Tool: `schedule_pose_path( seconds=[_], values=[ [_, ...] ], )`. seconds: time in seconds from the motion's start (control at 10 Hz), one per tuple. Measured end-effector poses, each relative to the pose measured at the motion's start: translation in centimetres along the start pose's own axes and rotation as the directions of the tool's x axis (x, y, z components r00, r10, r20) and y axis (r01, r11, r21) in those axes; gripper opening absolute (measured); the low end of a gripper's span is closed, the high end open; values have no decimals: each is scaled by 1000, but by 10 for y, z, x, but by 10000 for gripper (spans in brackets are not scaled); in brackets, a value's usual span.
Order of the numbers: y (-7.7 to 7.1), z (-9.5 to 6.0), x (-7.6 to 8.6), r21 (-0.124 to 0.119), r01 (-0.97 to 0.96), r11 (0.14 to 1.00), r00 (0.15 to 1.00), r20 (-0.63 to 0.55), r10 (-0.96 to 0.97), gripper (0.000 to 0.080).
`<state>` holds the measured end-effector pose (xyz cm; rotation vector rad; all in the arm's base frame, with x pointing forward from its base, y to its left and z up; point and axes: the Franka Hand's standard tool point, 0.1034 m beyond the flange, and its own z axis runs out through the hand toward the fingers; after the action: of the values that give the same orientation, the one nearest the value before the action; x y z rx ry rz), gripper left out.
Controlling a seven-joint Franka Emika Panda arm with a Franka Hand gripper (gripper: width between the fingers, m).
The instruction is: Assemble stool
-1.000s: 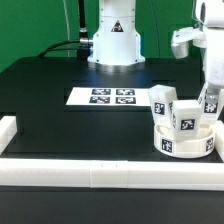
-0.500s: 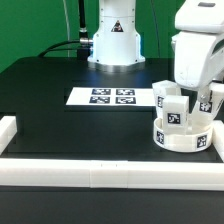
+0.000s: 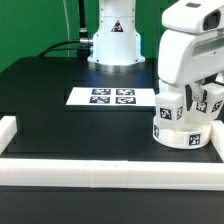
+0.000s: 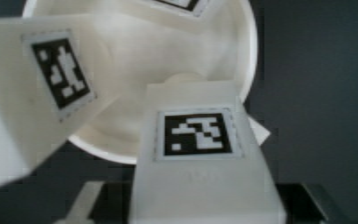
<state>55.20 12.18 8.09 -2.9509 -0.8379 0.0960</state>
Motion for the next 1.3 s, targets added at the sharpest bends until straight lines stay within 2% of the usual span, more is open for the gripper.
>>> schedule_pose_path(
  seconds=[0.4,0.7,1.1,1.3],
  values=[
    [1,1,-1,0,-229,973,973,2,229,340],
    [3,2,-3,0,-401,916,916,4,401,340],
    [5,2,-4,1,-614,789,789,5,614,340],
    [5,2,-4,2,-623,783,783,6,623,340]
  ],
)
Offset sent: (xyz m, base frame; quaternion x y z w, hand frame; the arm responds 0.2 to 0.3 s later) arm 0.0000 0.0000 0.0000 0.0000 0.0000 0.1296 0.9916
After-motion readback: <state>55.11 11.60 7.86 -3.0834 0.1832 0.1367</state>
